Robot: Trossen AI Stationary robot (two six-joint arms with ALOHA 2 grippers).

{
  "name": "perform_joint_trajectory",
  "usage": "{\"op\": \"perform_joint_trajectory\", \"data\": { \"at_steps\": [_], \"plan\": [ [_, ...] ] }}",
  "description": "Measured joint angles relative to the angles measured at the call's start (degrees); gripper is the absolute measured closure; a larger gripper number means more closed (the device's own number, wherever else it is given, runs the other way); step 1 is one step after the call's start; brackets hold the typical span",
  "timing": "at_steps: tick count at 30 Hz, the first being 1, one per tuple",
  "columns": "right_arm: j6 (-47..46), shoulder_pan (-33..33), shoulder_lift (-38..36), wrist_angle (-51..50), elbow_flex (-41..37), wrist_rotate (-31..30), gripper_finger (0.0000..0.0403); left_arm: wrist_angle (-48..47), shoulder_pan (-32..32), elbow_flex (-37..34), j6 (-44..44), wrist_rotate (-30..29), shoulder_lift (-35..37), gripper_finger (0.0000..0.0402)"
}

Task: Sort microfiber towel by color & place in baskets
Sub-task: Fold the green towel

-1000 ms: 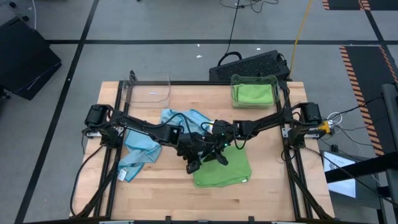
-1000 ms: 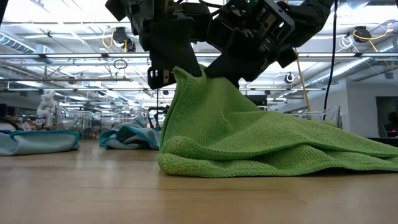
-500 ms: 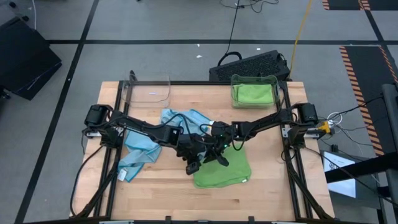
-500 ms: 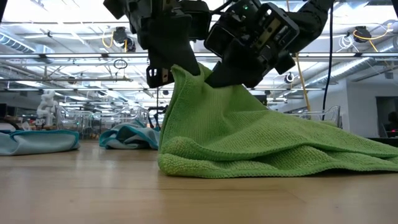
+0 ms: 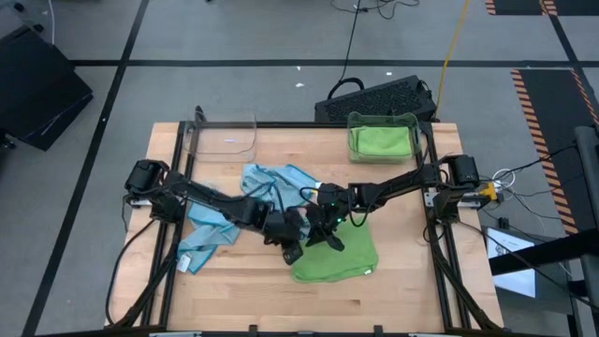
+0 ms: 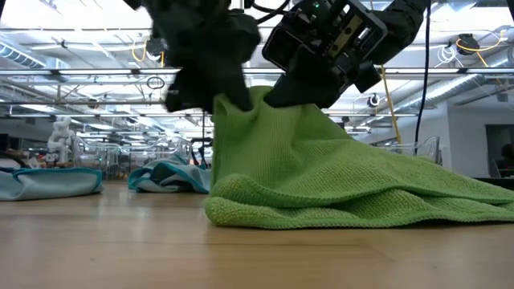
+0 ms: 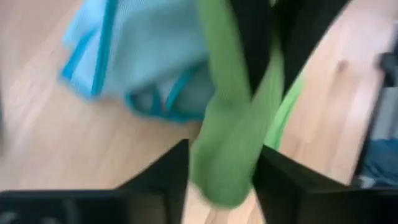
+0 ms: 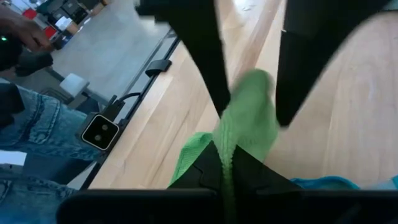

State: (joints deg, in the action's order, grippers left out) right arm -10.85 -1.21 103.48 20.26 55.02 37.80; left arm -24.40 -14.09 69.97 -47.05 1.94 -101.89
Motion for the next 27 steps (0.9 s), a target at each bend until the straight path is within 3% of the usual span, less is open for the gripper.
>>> {"op": "perform_joint_trajectory", "data": {
  "at_steps": [6,13,18,27],
  "plan": [
    [-0.27,0.04,-0.87,-0.77,0.00,0.02,0.0402,-3.29,-8.53,0.00,-10.36,-8.07,-0.03,0.0149],
    [-0.47,1.04,-1.75,-1.30,0.00,-0.02,0.0402,-2.58,-16.83,-3.23,-24.06,-21.21,-0.04,0.0142],
    [-0.60,1.74,-1.75,-1.45,-0.02,0.02,0.0402,9.71,-19.43,-10.45,-28.19,-31.48,-0.08,0.0144],
    [-0.85,3.31,-2.83,-2.50,-0.11,0.04,0.0403,32.41,-17.16,-22.32,-27.69,-32.66,-0.13,0.0092]
  ]
}}
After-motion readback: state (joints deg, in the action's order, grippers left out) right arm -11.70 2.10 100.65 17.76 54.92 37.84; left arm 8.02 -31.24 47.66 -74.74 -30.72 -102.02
